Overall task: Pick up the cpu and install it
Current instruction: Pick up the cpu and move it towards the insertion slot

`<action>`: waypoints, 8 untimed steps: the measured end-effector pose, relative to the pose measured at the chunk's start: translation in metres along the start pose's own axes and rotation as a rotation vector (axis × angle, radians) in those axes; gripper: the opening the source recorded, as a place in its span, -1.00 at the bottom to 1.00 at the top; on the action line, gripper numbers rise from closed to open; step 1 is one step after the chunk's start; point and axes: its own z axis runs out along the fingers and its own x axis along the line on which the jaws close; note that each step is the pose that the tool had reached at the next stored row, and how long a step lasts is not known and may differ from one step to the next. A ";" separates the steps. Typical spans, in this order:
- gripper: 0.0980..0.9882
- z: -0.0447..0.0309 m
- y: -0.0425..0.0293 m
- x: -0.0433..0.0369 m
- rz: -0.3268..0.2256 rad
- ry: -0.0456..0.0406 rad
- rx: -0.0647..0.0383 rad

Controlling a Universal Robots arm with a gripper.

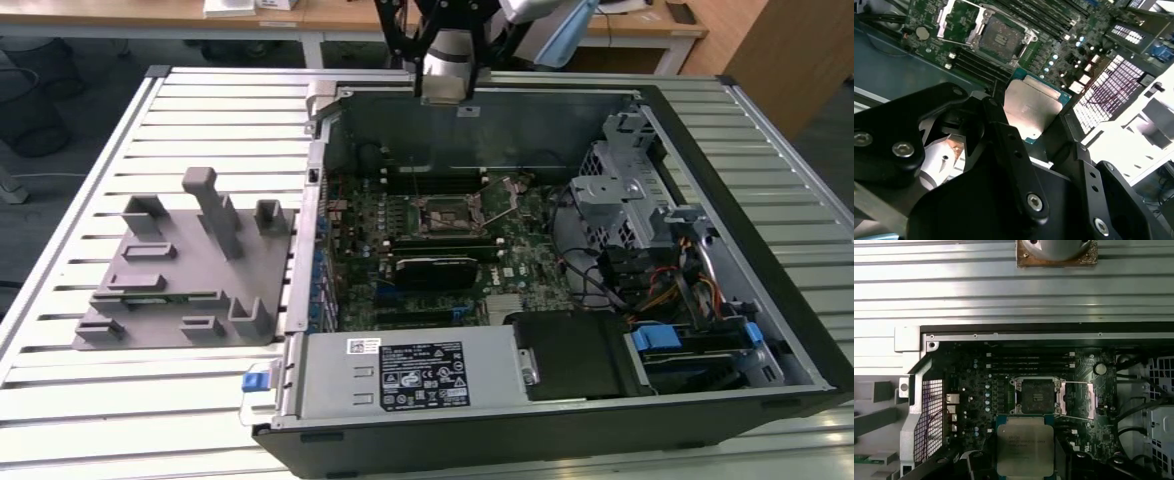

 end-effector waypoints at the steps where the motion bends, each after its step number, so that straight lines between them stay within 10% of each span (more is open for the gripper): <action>1: 0.00 0.0003 0.0014 -0.0023 0.000 -0.0006 0.000; 8: 0.00 0.0017 0.0033 -0.0118 0.000 -0.0042 0.000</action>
